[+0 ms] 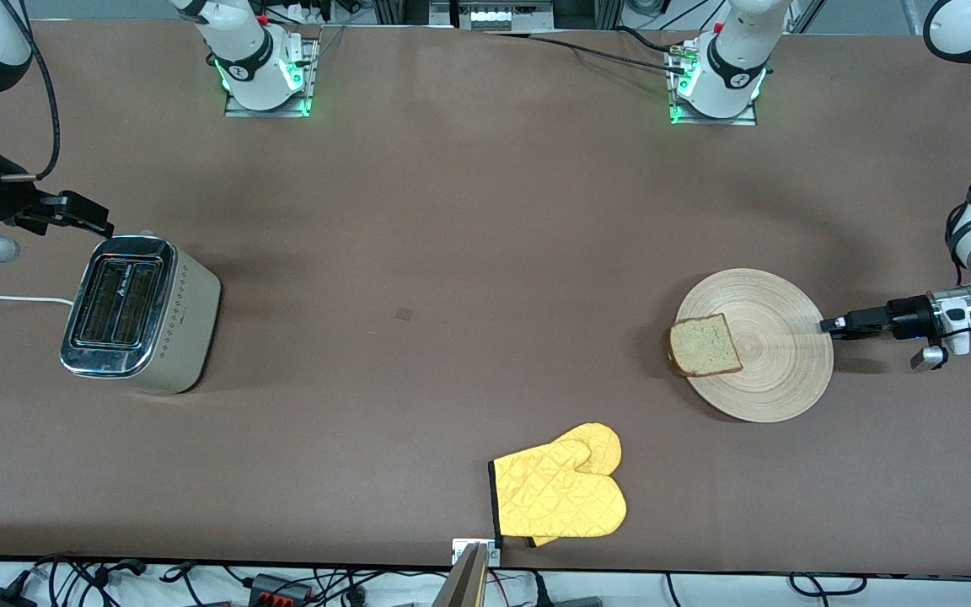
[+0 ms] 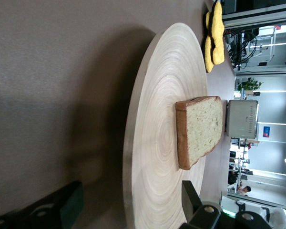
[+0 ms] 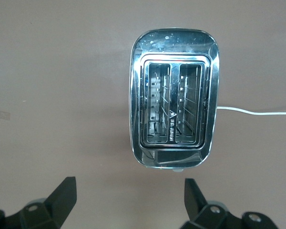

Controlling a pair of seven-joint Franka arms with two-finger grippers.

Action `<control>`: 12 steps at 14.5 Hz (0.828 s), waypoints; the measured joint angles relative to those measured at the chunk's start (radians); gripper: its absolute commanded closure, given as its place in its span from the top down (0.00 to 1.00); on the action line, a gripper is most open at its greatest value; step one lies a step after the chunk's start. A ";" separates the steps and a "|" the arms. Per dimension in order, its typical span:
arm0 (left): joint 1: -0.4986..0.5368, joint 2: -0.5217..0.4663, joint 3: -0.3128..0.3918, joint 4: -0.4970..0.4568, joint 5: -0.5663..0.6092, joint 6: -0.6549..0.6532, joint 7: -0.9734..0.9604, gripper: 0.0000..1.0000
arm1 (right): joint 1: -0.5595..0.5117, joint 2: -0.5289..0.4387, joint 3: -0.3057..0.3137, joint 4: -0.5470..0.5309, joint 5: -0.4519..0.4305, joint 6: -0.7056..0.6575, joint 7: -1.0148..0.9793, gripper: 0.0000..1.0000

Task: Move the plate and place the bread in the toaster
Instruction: 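Lower the left gripper to the wooden plate rim and grasp it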

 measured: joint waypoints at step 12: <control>-0.021 0.025 -0.019 -0.008 -0.031 -0.009 0.079 0.10 | 0.000 -0.003 0.000 0.005 -0.001 0.003 -0.001 1.00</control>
